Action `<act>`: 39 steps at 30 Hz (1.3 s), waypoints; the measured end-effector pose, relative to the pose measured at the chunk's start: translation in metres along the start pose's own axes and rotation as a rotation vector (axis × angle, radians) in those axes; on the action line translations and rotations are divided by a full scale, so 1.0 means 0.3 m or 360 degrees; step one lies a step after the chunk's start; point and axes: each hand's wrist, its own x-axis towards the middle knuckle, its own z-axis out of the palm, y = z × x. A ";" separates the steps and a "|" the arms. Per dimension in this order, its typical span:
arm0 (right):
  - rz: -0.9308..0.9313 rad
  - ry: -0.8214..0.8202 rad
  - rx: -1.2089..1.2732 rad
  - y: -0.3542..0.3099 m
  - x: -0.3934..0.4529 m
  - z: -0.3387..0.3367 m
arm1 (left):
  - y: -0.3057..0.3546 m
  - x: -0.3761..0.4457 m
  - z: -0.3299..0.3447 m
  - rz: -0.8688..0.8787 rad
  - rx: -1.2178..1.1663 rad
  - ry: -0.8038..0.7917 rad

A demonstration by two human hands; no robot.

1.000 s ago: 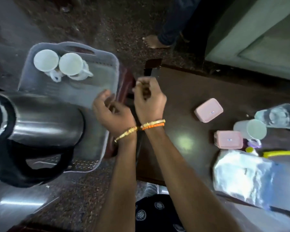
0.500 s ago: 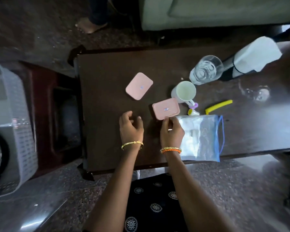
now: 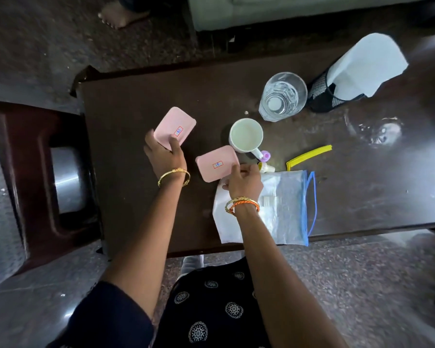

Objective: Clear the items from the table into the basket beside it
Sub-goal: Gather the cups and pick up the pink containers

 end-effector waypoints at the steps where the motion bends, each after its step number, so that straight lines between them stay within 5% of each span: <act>1: -0.0051 -0.0001 -0.0022 -0.002 0.000 -0.005 | 0.006 -0.005 0.008 0.0008 -0.0003 0.0010; 6: -0.0162 -0.0041 -0.0085 -0.031 -0.003 -0.020 | 0.034 -0.052 0.043 -0.0053 -0.0040 -0.0003; 9: -0.0357 0.0182 -0.0239 -0.063 0.000 -0.064 | 0.058 -0.083 0.031 -0.0068 -0.0005 0.0038; 13: -0.0654 0.0483 -0.0141 -0.126 0.026 -0.135 | 0.115 -0.146 0.002 0.0559 0.0111 0.0263; 15: -0.0621 0.0383 -0.0211 -0.145 0.058 -0.138 | 0.153 -0.185 0.017 0.0785 -0.0020 0.0006; 18: -0.0452 0.0107 -0.0586 -0.144 0.095 -0.125 | 0.191 -0.203 0.071 0.0599 0.0044 -0.0542; 20: -0.0430 0.0043 -0.0707 -0.146 0.108 -0.118 | 0.197 -0.191 0.097 0.0460 0.0094 -0.0683; 31: -0.0799 0.0192 -0.0710 -0.284 -0.030 -0.065 | 0.224 -0.103 -0.104 0.0433 -0.0516 -0.0587; 39: -0.1190 -0.0294 -0.0792 -0.337 -0.387 0.264 | -0.059 0.050 -0.515 -0.0013 -0.0846 -0.0263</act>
